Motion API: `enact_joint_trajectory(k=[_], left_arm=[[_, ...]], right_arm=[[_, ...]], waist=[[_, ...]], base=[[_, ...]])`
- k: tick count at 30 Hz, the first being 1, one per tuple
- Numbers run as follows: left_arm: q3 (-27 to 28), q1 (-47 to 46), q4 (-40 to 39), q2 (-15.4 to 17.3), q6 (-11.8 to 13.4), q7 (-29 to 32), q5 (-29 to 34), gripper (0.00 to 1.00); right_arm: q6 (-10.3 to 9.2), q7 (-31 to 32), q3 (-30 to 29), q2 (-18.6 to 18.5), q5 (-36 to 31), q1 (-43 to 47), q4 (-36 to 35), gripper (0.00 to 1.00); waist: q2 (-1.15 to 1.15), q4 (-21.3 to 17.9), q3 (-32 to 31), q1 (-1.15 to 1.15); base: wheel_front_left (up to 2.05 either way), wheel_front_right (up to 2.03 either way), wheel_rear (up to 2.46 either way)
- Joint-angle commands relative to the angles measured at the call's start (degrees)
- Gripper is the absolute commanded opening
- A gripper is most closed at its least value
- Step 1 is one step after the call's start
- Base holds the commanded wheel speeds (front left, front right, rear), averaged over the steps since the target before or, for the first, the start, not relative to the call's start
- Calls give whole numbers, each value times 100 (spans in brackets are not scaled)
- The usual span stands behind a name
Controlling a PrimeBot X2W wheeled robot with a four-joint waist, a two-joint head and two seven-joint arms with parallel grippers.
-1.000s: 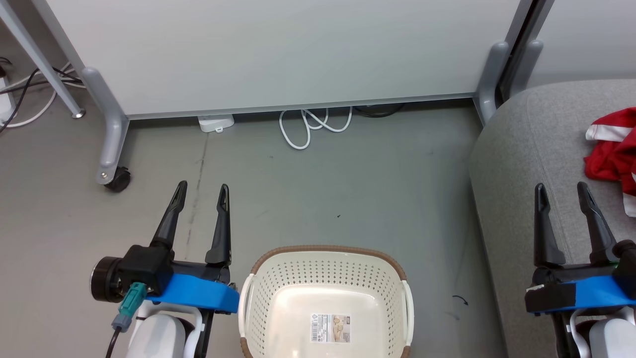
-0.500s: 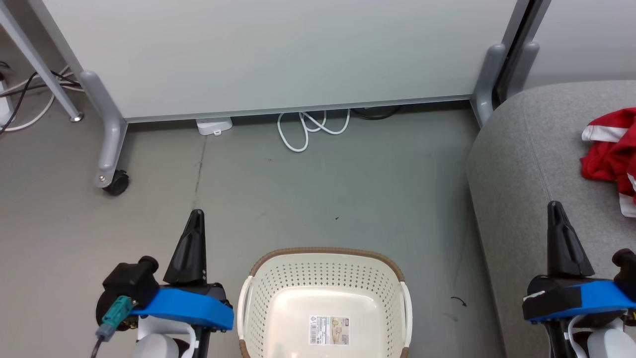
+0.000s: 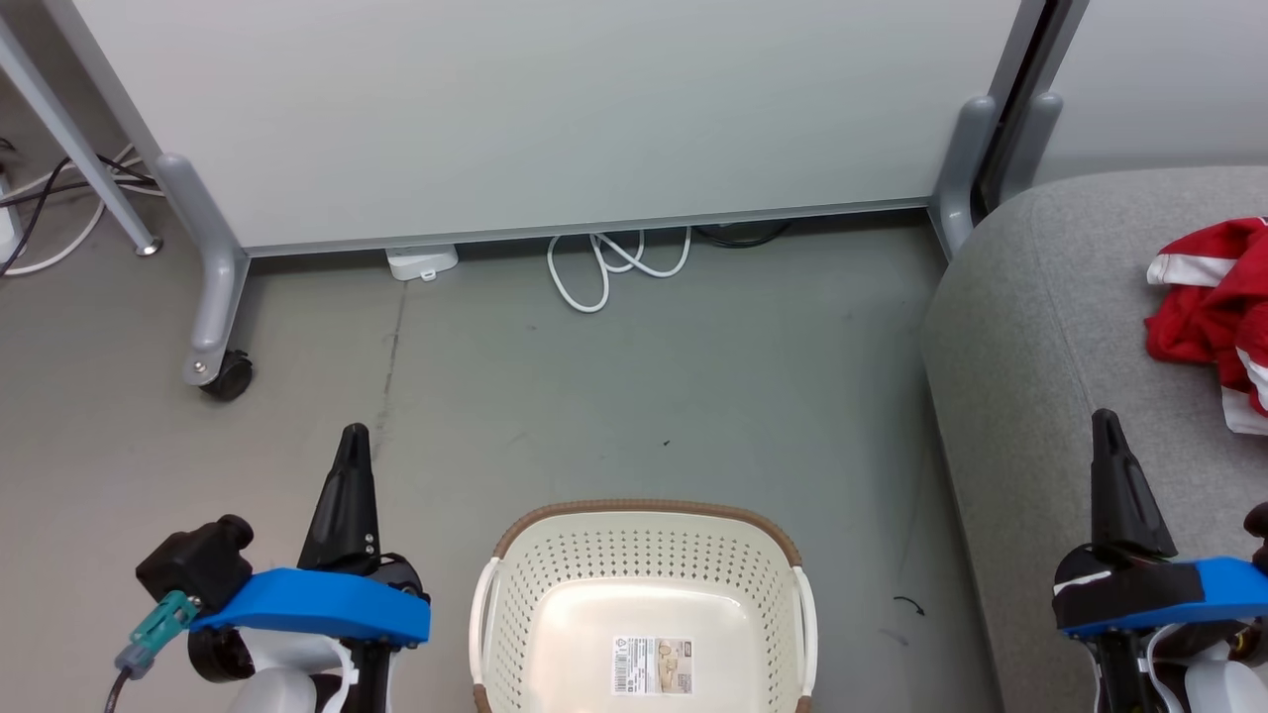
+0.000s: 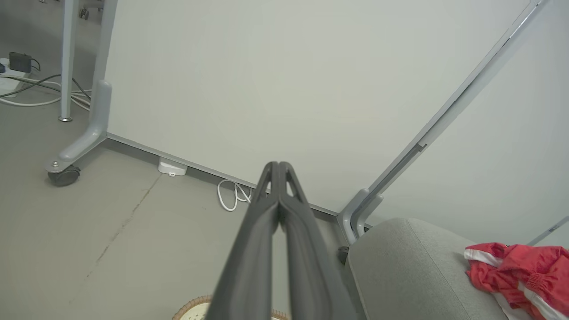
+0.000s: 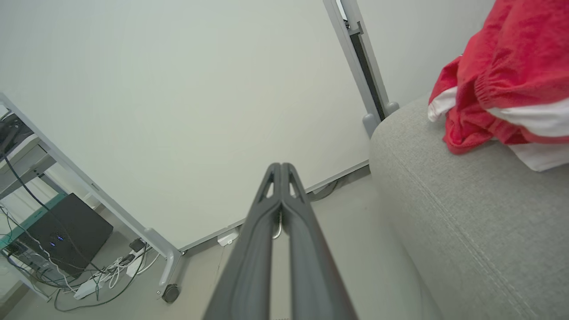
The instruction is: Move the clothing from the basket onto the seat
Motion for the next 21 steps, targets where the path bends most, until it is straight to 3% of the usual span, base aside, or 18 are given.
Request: enact_joint_trajectory(k=[1,21], left_arm=[[55,-54,-89,51,-18,36,-228,0],[269,7,-138,88,-34,390,-1812,0]], right_arm=[[0,48,3,-7,235,-10,-62,0],[1,446,37,16,1810,8,20,0]], waist=[[0,-5,-8,0],[0,-68,-105,0]], base=[[0,0,0],[0,0,0]])
